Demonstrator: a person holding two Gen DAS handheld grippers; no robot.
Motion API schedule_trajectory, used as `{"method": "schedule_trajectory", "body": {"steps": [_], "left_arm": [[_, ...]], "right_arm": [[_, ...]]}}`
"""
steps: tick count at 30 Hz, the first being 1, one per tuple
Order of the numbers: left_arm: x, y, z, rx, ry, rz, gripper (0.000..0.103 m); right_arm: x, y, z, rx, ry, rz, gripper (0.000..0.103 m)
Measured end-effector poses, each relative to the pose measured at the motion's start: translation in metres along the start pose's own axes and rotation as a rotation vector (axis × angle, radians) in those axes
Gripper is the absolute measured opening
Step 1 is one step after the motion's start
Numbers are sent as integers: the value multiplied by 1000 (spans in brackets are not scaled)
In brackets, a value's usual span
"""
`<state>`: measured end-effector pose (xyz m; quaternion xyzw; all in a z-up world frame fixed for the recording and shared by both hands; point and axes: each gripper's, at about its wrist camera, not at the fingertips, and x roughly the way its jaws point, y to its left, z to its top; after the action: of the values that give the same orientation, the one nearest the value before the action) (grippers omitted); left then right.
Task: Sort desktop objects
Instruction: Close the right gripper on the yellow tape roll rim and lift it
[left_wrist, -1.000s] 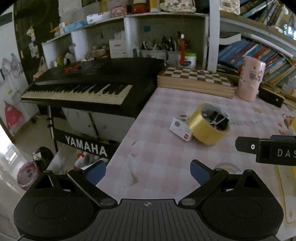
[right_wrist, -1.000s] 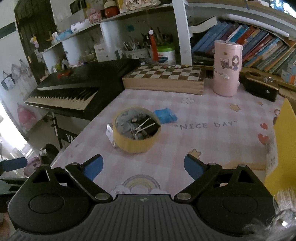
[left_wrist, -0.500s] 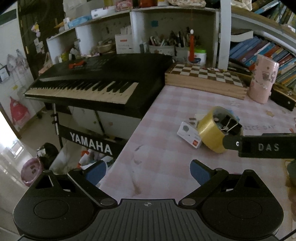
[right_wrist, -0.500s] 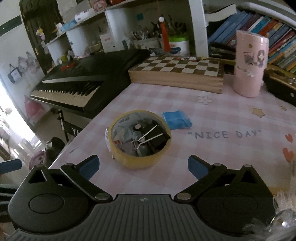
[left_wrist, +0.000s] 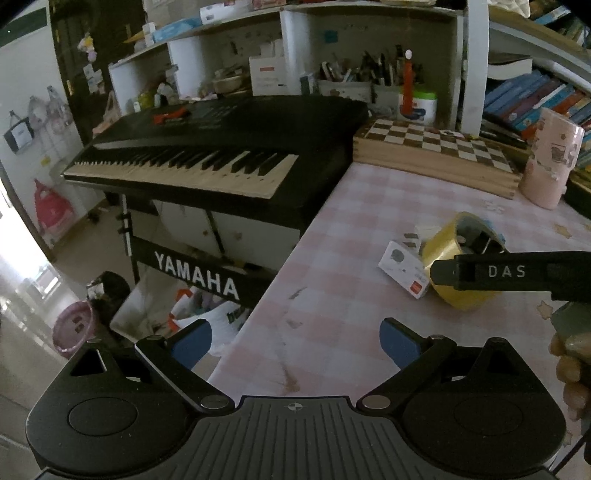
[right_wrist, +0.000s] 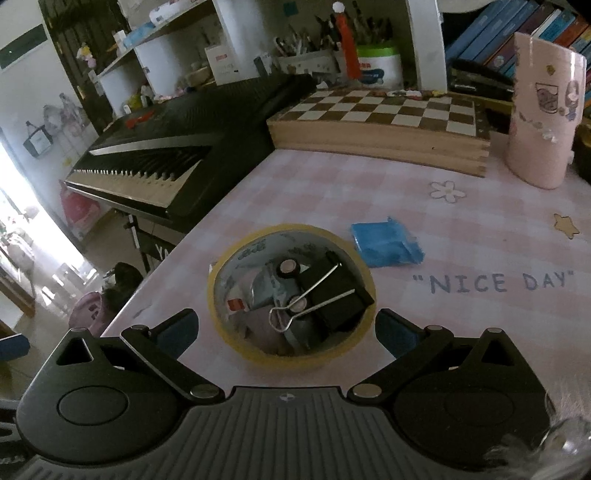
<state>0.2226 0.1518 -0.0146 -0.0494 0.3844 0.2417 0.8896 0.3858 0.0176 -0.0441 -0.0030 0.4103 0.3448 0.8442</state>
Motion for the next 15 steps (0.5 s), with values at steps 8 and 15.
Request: {"method": "schedule_trajectory", "body": {"steps": [8,15], "left_arm": [[5,-2,6,-2,0,9,99],[11,-11,11,12,-9,-10,99]], "right_arm": [[7,-3,4,-20,16,8,91],[-18,-4,5,-48,-50,12,91]]}}
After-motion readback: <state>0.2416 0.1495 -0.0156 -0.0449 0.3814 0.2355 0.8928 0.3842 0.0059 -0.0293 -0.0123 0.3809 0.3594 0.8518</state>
